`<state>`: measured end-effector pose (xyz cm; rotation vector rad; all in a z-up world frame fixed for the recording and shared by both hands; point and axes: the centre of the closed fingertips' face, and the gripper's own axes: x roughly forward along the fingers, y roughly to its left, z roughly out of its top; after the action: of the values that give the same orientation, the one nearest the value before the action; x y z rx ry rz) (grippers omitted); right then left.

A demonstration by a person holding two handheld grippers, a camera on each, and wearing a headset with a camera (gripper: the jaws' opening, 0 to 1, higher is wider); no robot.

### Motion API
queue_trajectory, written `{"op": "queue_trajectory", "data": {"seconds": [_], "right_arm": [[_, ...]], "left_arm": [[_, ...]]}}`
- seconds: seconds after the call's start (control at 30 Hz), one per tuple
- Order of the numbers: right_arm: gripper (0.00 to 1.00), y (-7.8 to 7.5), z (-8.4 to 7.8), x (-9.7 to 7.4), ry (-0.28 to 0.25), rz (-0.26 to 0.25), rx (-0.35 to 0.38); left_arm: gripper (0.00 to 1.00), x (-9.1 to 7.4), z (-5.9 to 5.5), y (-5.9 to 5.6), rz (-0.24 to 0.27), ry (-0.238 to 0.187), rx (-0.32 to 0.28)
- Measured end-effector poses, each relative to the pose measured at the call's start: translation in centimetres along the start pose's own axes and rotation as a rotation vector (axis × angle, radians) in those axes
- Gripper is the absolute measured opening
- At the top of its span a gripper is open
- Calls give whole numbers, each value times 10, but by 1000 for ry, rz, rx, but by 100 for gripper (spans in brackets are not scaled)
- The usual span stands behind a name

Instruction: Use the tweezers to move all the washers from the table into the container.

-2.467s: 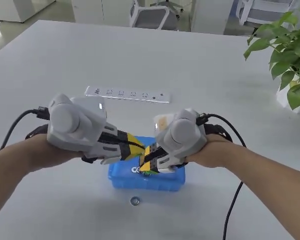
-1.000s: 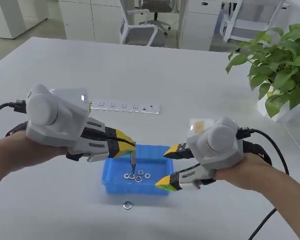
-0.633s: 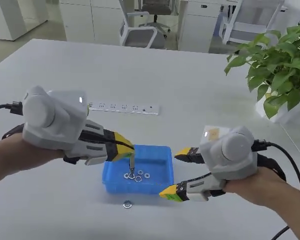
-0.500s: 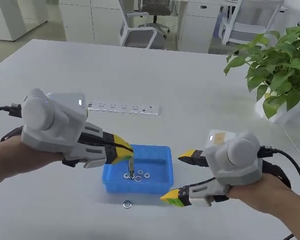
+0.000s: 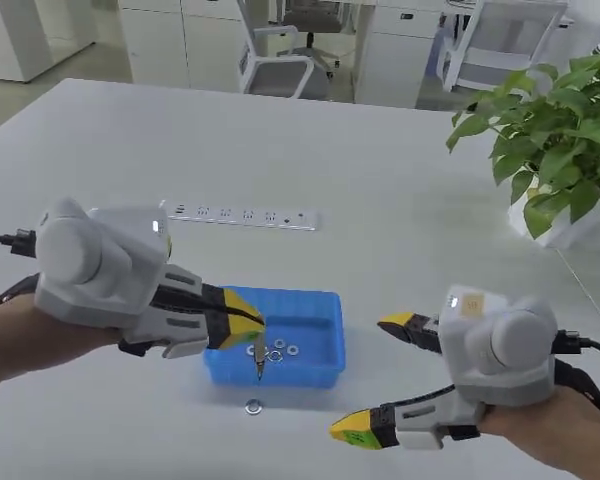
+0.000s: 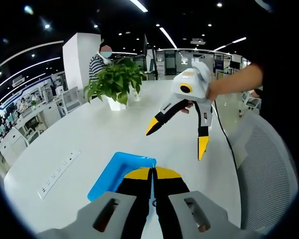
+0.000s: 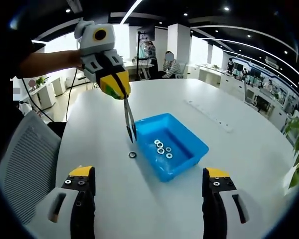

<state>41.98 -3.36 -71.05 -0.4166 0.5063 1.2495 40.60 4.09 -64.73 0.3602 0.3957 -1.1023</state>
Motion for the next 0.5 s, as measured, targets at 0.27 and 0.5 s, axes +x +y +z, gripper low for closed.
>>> {"op": "queue_trajectory", "data": {"seconds": [0.27, 0.5], "right_arm": [[100, 2, -3, 0, -9, -1, -1], [100, 4, -4, 1, -9, 4, 2]], "left_arm": [[4, 8, -13, -6, -15, 23, -3], [4, 14, -22, -8, -20, 28, -12]]}}
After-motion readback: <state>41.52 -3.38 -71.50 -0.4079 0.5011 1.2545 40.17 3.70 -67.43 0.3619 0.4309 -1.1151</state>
